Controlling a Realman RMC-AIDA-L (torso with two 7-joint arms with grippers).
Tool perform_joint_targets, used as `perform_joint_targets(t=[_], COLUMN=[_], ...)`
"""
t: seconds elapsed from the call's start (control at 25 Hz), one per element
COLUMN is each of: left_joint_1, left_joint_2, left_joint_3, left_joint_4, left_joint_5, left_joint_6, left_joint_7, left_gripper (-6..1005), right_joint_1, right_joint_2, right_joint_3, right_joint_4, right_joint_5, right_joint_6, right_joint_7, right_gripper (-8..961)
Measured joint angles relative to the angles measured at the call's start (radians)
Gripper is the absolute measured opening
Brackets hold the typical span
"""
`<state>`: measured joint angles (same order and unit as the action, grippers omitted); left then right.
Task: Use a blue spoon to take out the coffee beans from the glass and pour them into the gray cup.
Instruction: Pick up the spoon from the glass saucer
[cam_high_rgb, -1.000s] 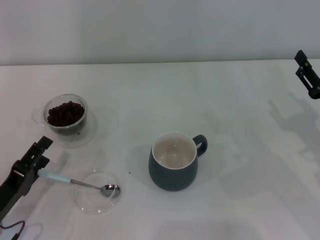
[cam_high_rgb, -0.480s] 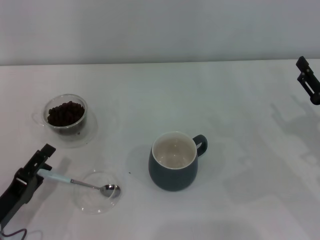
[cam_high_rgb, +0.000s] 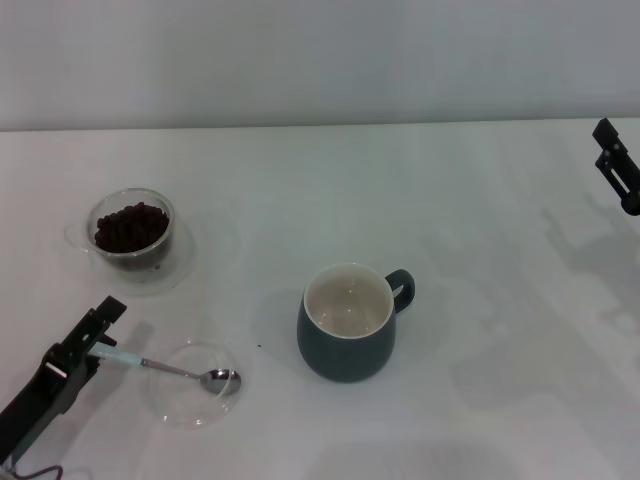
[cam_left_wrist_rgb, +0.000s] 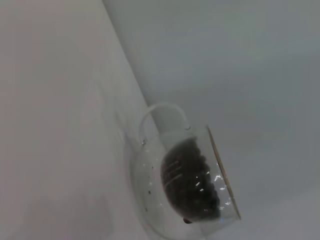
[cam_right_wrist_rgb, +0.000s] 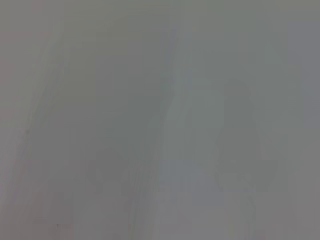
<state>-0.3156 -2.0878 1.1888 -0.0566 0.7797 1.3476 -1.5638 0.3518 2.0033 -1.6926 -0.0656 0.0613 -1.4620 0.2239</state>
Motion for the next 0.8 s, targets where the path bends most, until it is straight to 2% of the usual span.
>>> perform_joint_targets(t=[0.36,0.8], left_joint_1=[0.031,0.026], left_joint_2=[-0.012,-0.014], left_joint_3=[0.000,0.000], left_joint_4=[-0.001,-0.004], left_joint_5=[0.001,0.001], left_joint_6=[0.042,0.058], left_joint_7=[0.044,0.056], left_gripper=[828,812], right_joint_1=[0.001,-0.006], right_joint_2=[-0.001,-0.002], right_joint_3=[-0.012,-0.012], right_joint_4=[0.006,0.009], right_joint_5=[0.000,0.000], right_joint_6=[0.001,0.002], right_joint_7=[0.000,-0.008], right_gripper=[680,680])
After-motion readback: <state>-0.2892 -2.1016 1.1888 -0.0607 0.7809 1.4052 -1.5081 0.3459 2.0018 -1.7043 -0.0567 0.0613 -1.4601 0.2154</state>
